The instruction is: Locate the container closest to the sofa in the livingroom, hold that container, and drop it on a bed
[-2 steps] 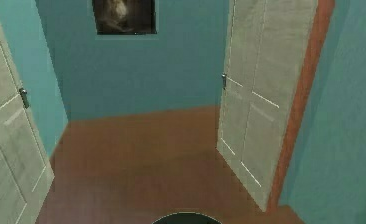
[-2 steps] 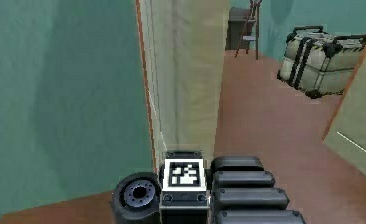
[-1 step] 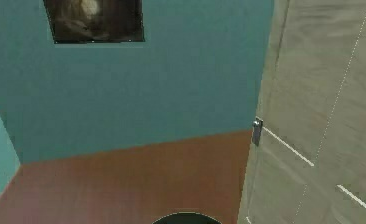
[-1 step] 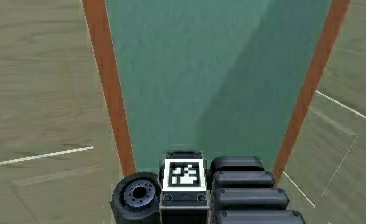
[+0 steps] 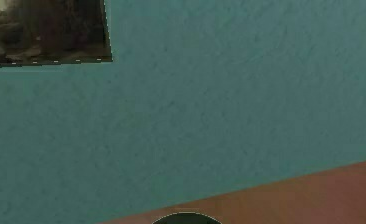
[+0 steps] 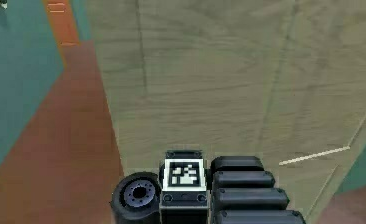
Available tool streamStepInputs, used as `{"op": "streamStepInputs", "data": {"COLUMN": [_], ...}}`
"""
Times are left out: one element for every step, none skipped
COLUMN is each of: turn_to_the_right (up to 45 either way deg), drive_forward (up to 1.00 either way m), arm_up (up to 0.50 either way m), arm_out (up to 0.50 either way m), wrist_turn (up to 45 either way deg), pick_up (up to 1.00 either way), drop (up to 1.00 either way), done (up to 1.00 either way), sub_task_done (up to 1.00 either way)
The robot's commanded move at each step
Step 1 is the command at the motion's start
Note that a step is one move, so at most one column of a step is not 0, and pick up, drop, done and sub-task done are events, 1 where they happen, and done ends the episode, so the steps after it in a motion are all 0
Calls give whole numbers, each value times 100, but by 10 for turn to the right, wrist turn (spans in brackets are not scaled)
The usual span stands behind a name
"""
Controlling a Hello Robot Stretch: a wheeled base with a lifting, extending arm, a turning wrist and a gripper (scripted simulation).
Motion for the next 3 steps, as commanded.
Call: {"op": "streamStepInputs", "data": {"turn_to_the_right": [150,0,450], "drive_forward": [0,10,0], "arm_up": [0,0,0], "arm_out": [0,0,0], "wrist_turn": [0,0,0], "pick_up": [0,0,0], "drop": [0,0,0], "done": [0,0,0], "sub_task_done": [0,0,0]}}
